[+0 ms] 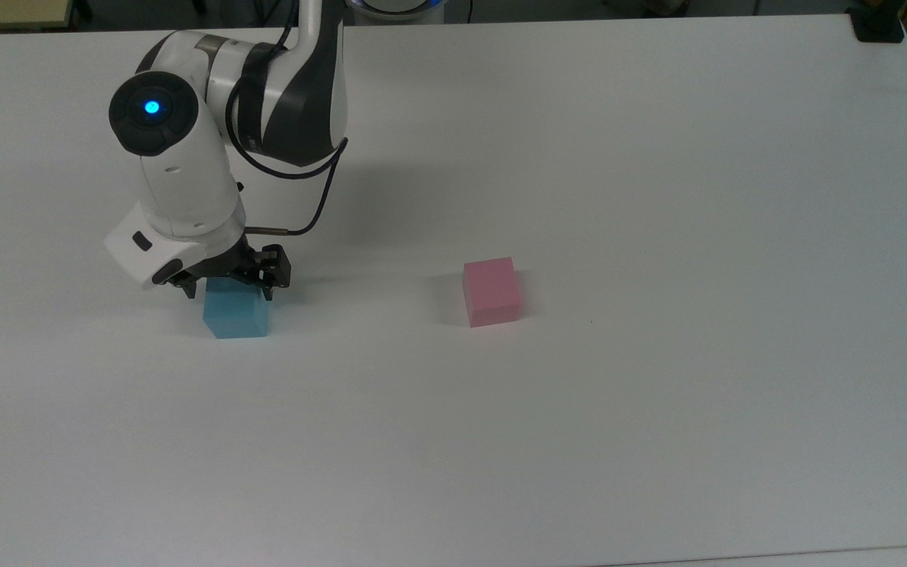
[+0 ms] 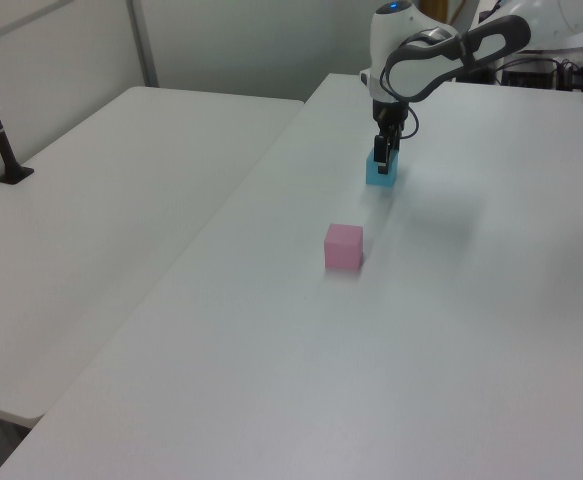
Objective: Put blue cube on pink cube
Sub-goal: 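Close the gripper on the light-blue cube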
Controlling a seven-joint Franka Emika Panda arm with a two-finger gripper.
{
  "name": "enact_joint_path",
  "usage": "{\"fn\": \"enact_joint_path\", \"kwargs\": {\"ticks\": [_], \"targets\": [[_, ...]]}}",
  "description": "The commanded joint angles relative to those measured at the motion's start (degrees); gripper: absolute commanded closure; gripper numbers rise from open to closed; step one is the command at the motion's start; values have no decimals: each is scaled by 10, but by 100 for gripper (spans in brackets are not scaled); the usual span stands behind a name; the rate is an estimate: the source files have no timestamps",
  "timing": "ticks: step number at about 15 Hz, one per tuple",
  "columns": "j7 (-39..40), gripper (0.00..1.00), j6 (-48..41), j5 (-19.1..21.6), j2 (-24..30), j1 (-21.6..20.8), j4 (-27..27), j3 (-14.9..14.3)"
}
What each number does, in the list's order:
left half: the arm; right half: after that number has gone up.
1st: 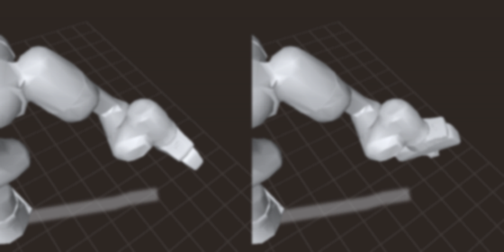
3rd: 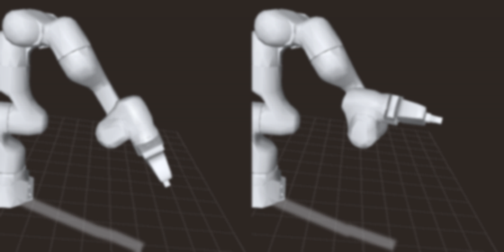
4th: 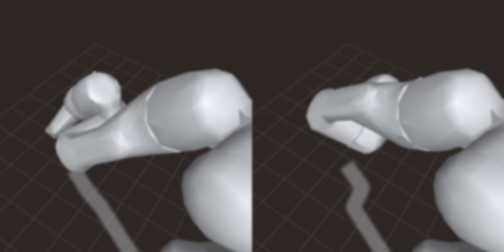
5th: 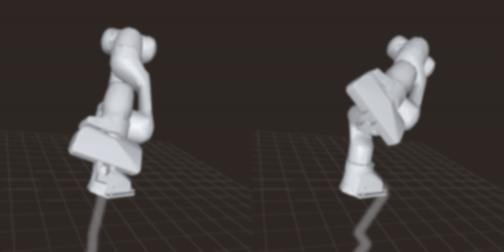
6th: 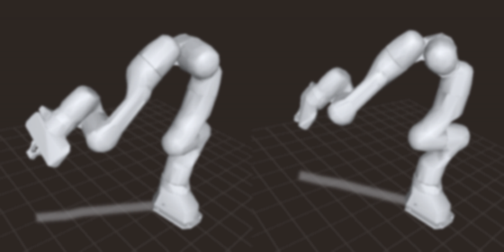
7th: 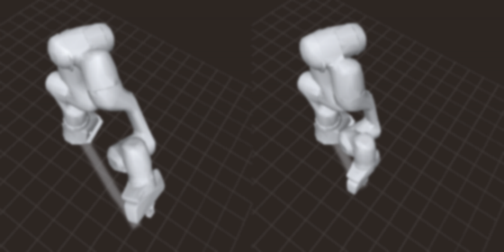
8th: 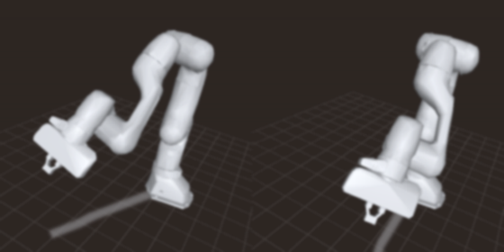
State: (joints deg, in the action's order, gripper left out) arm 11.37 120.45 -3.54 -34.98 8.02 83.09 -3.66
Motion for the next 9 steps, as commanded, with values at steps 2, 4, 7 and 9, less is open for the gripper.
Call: {"fn": "enact_joint_path", "kwargs": {"ticks": [2, 4, 7, 9], "targets": [[13, 68, 23, -7, 0, -4, 4, -5], [14, 76, 23, -6, 0, -3, 4, -5], [26, 76, 16, -6, 18, -3, 0, -4], [27, 76, -13, -9, 43, -6, -1, -4]]}}
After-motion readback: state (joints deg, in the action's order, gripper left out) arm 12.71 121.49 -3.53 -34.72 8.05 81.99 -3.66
